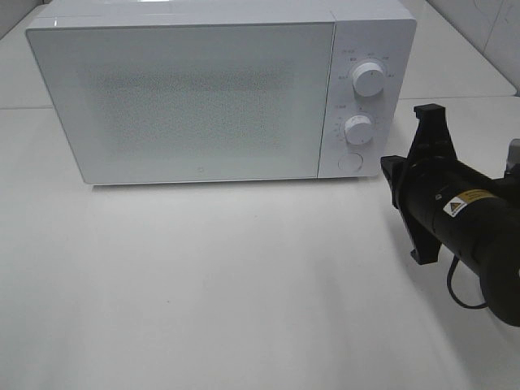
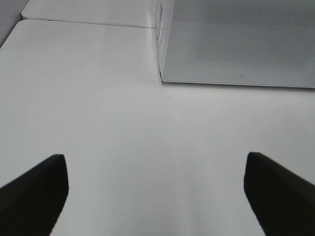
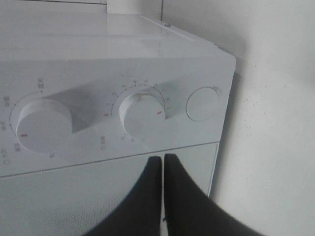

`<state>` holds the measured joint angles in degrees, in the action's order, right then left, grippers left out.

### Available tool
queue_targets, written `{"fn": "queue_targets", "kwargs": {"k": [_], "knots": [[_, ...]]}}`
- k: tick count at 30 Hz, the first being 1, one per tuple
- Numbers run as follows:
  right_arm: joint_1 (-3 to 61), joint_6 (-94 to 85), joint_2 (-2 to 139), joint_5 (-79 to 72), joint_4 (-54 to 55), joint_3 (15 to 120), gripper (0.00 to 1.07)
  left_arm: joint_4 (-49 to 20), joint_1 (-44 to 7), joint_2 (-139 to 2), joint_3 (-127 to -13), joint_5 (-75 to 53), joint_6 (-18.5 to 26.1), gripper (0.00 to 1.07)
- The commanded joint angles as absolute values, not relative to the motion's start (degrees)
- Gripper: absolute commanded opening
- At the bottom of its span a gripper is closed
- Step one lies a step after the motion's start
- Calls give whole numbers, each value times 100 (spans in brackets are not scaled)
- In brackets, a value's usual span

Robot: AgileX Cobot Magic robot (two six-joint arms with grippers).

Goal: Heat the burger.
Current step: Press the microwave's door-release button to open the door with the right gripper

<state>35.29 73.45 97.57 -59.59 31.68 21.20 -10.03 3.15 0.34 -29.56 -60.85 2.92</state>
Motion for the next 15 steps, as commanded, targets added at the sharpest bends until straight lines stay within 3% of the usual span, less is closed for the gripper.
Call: {"fn": "queue_targets", "kwargs": {"k": [1,15], "knots": [[3375,7374,9746,-5901,2968,2137,0,-1037,309,126,-2951,-6119,292,88],[2641,8147,10795,-5964,1822,2699,0,-1037,309,126,-2951,-6119,292,88]]}}
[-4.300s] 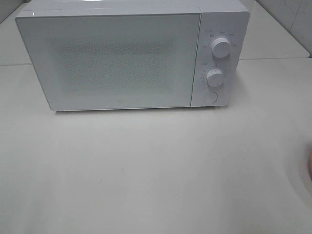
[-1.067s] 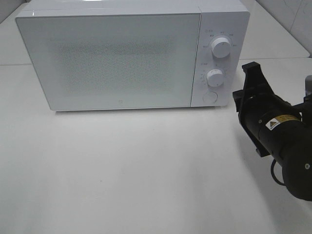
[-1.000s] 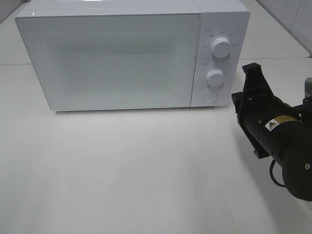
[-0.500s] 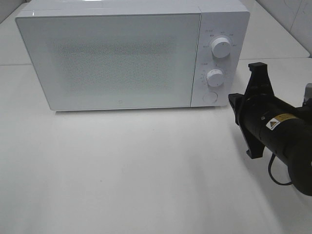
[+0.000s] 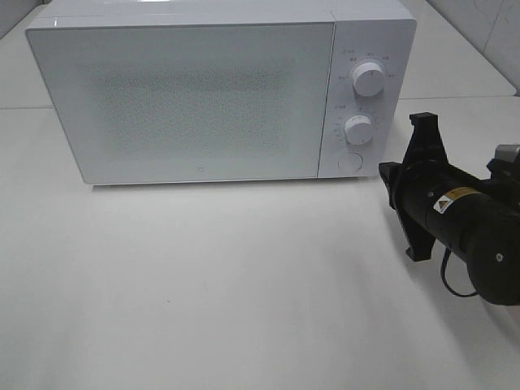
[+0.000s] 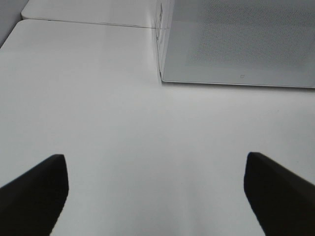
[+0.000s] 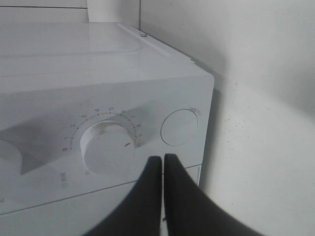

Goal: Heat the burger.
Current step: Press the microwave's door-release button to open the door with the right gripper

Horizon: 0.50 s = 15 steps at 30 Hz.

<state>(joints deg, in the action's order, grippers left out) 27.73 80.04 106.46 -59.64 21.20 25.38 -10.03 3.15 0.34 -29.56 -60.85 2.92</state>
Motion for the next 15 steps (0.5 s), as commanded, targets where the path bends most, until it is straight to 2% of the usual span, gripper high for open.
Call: {"fn": "queue_targets", "kwargs": {"k": [1,15], "knots": [[2601,8165,10863,-5959,1770,2750,0,-1037,309,126,-2951,-6119,292,88],[2452,8170,11786,-5942,1507,3592,0,-1037,309,126,-2951,-6119,292,88]]}}
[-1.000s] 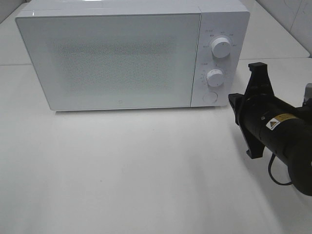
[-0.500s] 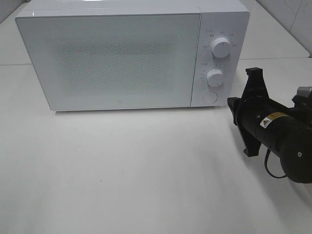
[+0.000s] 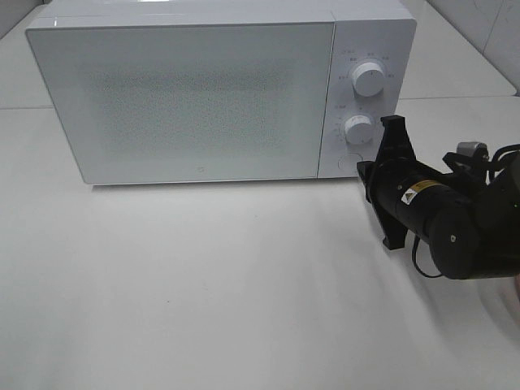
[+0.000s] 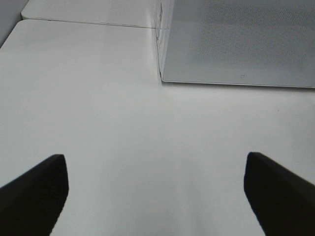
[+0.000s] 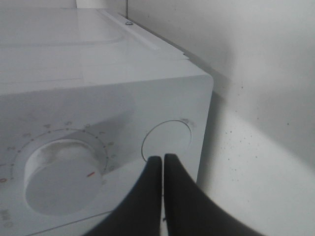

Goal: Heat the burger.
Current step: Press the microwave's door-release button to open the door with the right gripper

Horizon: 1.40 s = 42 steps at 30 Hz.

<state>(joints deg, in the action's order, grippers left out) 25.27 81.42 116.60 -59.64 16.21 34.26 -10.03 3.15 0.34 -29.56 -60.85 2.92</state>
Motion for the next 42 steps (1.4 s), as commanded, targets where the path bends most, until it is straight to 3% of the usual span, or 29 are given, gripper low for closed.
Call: {"fn": "queue_targets", "kwargs": {"k": [1,19,42], "knots": [[2452,8170,11786,-5942,1507,3592,0,-1037,309,126,-2951,-6119,292,88],[2189,8165,12324,-5764,1295,4332,0,-1037,309,126,-2951,-6119,298,88],[2160,7752,12324,-7397,1702,5105,0,-1037,309,126,-2951,-6119,298,88]]}}
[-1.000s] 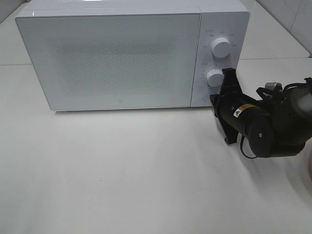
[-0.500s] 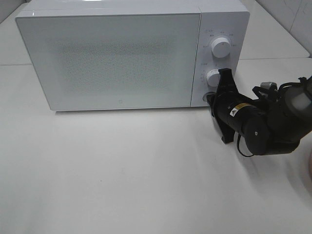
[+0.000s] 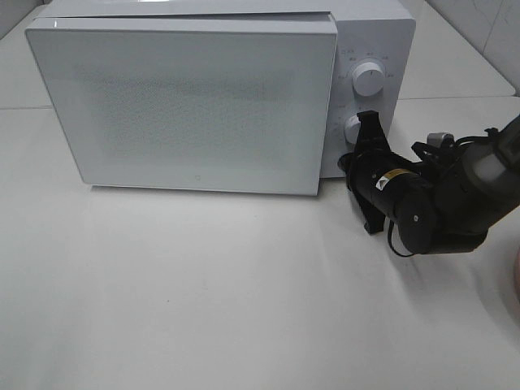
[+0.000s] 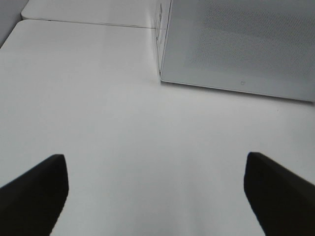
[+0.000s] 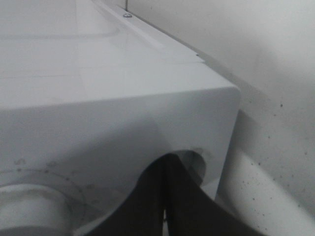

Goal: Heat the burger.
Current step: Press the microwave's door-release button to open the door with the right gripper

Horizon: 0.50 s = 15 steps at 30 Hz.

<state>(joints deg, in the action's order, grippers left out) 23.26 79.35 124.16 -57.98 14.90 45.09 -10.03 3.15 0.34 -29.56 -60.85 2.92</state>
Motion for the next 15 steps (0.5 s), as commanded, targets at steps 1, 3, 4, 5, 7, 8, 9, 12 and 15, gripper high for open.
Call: {"fn": "queue_targets", "kwargs": {"k": [1,3,4,5,7,8,9,12,15], "knots": [[2131,7723,12324,-7414,1679,5191,0,-1037,309,126,-2951,-6119,298,88],[2131,7701,12324,-7408,1662,5208,0,-1037,309,126,-2951,-6119,298,88],[2131,7683,12324,-7403,1656,5214,0,-1037,309,126,-2951,-6119,298,88],[2131,7683,12324,-7403,1656,5214,0,-1037,309,126,-2951,-6119,298,88],[2131,7683,12324,-7334,1639,5180,0,-1037,309,126,-2951,-6119,298,88],[2131,7683,12324,-7282,1639,5162,0,-1037,309,126,-2951,-6119,298,88],[2131,7689,12324,-7168,1639,5111,0,-1037,309,126,-2951,-6119,298,88],[2131,7689,12278,-7087,1639,4979,0,-1037,309,126,-2951,-6119,298,88],[2131,7689,12158,-6847,1581,4790,0,-1037,309,126,-2951,-6119,298,88]]}}
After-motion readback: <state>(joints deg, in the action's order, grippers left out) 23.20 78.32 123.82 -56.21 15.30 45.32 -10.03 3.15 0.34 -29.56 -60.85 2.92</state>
